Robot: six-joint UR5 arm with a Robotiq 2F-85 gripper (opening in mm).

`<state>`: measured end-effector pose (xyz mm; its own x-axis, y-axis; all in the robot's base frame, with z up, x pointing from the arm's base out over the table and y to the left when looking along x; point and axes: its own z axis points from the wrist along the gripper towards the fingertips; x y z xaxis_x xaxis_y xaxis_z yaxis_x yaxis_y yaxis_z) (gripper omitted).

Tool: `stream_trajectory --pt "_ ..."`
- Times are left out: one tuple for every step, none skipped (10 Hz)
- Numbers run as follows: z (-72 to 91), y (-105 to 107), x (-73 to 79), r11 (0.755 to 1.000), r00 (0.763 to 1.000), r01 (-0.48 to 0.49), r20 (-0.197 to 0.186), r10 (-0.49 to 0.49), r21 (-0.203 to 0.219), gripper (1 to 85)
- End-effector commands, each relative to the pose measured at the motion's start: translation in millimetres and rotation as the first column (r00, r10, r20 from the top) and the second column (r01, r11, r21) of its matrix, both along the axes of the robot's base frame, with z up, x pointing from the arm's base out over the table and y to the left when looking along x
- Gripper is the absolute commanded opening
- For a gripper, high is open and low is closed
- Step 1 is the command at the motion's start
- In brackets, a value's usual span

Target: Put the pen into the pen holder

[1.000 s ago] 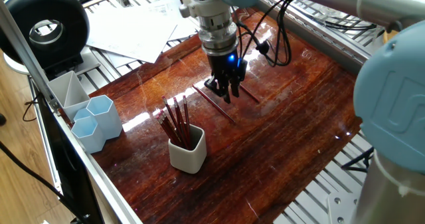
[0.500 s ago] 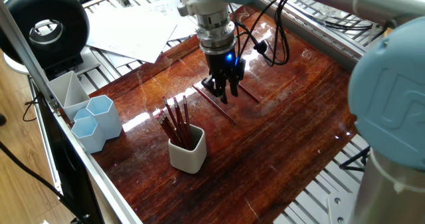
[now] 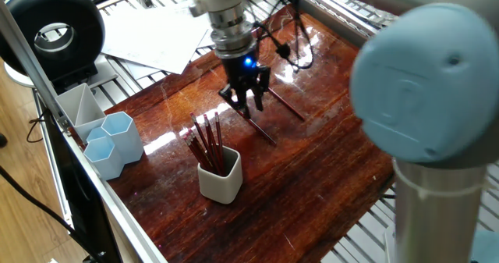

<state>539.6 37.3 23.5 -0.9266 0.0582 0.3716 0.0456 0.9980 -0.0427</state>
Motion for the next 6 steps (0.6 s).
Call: stream_trajectory --pt "-15.7 8.7 15.4 1.0 1.0 0.009 -0.019 -0.009 0.009 38.3" --pt "-15.7 2.8 15.2 1.0 0.999 -0.002 -0.036 0.002 0.009 37.7" --pt "-15.5 -0.8 14.5 1.0 0.999 -0.006 -0.05 0.006 0.009 37.3" --pt "-15.8 -1.5 14.0 1.0 0.998 -0.004 -0.056 0.005 0.009 37.0" --pt "-16.0 0.5 13.6 1.0 0.998 0.002 -0.059 -0.001 0.015 37.0" --pt "-15.8 1.5 12.9 1.0 0.998 0.003 -0.064 -0.002 0.019 36.7"
